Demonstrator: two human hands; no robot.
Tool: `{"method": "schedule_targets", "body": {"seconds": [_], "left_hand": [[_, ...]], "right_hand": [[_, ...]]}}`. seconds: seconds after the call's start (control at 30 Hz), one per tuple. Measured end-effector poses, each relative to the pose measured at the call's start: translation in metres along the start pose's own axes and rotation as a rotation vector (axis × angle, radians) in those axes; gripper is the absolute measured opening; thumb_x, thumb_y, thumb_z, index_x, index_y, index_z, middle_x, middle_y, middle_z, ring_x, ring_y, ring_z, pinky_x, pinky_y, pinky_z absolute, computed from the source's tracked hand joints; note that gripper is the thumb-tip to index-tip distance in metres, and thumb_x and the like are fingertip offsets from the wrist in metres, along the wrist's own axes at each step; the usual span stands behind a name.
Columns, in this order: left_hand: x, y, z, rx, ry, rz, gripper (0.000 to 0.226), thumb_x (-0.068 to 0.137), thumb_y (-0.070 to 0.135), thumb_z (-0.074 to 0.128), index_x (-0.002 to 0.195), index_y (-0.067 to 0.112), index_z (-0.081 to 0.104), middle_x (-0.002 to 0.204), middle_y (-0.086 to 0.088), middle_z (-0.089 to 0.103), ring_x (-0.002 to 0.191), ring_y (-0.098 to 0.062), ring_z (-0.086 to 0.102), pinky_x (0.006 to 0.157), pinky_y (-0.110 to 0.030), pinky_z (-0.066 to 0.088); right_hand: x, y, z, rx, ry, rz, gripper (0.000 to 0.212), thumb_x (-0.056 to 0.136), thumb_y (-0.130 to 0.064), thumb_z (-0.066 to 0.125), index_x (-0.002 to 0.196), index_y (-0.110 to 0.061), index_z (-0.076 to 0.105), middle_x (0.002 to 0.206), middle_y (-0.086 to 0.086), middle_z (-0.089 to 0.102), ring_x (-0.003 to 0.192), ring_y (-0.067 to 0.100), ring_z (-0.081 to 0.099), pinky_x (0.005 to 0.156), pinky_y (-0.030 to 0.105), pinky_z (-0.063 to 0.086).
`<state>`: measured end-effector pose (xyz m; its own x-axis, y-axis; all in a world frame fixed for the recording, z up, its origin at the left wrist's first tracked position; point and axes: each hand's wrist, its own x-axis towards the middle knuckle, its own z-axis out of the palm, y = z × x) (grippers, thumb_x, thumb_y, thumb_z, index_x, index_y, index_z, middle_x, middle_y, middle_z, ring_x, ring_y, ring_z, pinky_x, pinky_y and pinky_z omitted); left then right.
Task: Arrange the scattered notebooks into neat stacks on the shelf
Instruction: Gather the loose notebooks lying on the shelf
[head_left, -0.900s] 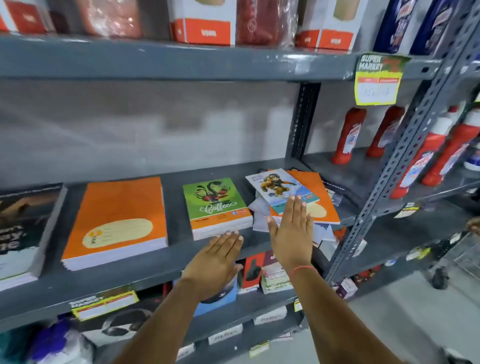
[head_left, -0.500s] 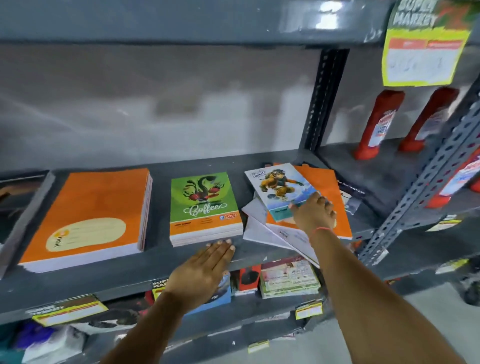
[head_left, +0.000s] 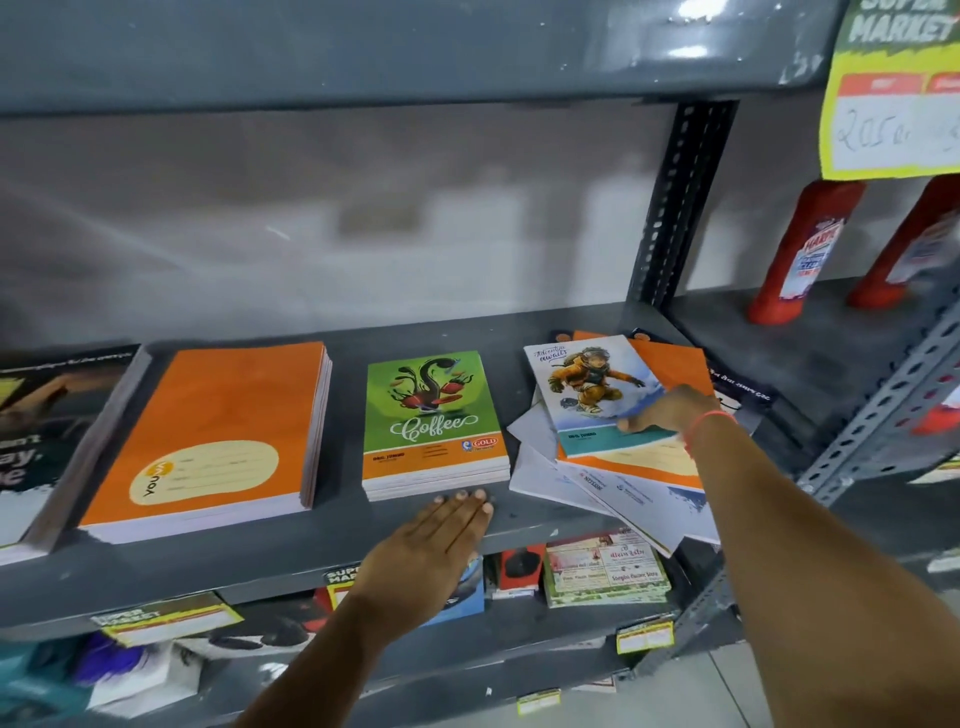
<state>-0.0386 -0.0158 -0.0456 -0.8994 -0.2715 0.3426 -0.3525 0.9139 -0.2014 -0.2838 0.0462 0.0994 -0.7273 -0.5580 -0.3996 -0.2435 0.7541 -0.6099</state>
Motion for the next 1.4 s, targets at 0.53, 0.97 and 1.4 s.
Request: {"method": "schedule_targets", "body": {"seconds": [0.53, 0.97, 1.4], "left_hand": [[-0.001, -0.002, -0.001, 0.004, 0.021, 0.044, 0.060, 0.061, 0.038, 0.076, 0.116, 0.014, 0.065, 0.117, -0.001, 0.070, 0.106, -0.013, 0.067, 0.089, -0.029, 0.052], [-0.062, -0.034, -0.024, -0.058, 0.079, -0.208, 0.070, 0.098, 0.032, 0.006, 0.104, 0.007, 0.072, 0.104, -0.007, 0.075, 0.092, -0.017, 0.072, 0.077, -0.033, 0.058], [-0.068, -0.035, -0.030, -0.107, 0.044, -0.257, 0.074, 0.098, 0.031, 0.002, 0.101, 0.012, 0.073, 0.102, -0.002, 0.076, 0.093, -0.014, 0.072, 0.076, -0.030, 0.058]], "right_hand": [[0.038, 0.020, 0.009, 0.165, 0.009, 0.071, 0.064, 0.071, -0.003, 0.073, 0.127, 0.006, 0.046, 0.131, 0.022, 0.052, 0.120, 0.036, 0.050, 0.101, 0.043, 0.044], [0.035, 0.027, -0.005, 0.834, -0.272, 0.120, 0.014, 0.090, -0.004, 0.051, 0.076, -0.005, 0.054, 0.077, 0.012, 0.061, 0.061, 0.026, 0.065, 0.037, 0.013, 0.047], [-0.010, -0.051, 0.080, 0.749, -0.483, -0.012, 0.013, 0.087, 0.004, 0.053, 0.075, -0.002, 0.053, 0.074, 0.013, 0.062, 0.068, 0.023, 0.062, 0.039, 0.021, 0.053]]}}
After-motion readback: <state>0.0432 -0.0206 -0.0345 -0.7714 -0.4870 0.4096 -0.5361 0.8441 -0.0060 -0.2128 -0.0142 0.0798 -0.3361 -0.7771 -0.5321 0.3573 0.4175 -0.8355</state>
